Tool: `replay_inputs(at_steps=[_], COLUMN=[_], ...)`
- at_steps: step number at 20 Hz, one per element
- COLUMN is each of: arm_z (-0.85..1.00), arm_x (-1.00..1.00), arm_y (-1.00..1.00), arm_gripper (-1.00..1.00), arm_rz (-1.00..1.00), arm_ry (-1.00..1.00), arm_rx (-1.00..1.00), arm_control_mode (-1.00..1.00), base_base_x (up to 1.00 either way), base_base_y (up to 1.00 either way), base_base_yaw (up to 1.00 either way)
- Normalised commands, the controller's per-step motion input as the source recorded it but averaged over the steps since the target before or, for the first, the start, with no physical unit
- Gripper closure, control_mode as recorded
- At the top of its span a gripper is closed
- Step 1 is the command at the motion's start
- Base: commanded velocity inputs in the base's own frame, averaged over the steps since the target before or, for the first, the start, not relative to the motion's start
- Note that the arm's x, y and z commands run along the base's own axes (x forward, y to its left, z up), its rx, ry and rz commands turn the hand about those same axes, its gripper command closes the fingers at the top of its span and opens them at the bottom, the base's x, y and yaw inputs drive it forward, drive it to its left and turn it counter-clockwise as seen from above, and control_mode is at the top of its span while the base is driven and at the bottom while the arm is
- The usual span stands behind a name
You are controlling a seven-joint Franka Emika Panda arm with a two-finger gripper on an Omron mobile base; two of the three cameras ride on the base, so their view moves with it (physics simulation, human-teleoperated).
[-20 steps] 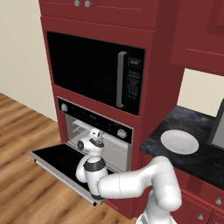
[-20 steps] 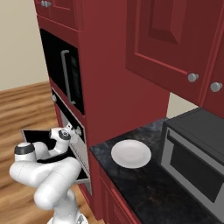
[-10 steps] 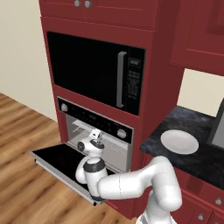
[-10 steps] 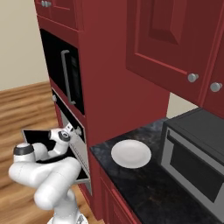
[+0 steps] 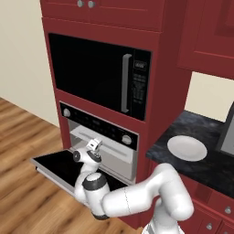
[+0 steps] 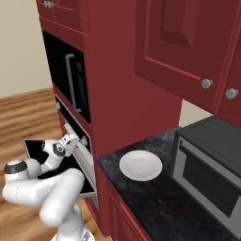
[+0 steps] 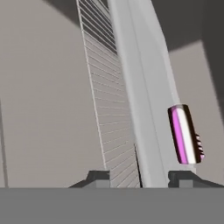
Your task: Take the baked cake out of the oven and place it on the plate for cooling. Then close the oven door.
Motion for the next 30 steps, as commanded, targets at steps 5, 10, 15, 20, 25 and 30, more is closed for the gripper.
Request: replay_inputs(at_steps=[5, 10, 15, 20, 25, 30], arm_z=[-1.00, -1.00, -1.00, -1.00, -1.00, -1.00], arm_x=[-0.71, -0.75, -0.82, -0.79, -0.93, -0.88], arm_y=[1.00, 1.00, 1.00, 1.00, 1.00, 1.00], arm_gripper=[1.00, 1.00, 1.00, 1.00, 1.00, 1.00], arm_rz=[-0.02, -0.02, -0.01, -0.01, 0.00, 0.00], arm_ry=[0.00, 0.00, 0.00, 0.00, 0.00, 0.00], arm_rx=[0.08, 0.07, 0.06, 0.05, 0.05, 0.08], arm_control_mode=[-1.00, -1.00, -1.00, -1.00, -1.00, -1.00], base_base_x=[0.00, 0.00, 0.00, 0.00, 0.00, 0.00], base_base_y=[0.00, 0.00, 0.00, 0.00, 0.00, 0.00], base_base_yaw=[0.00, 0.00, 0.00, 0.00, 0.00, 0.00])
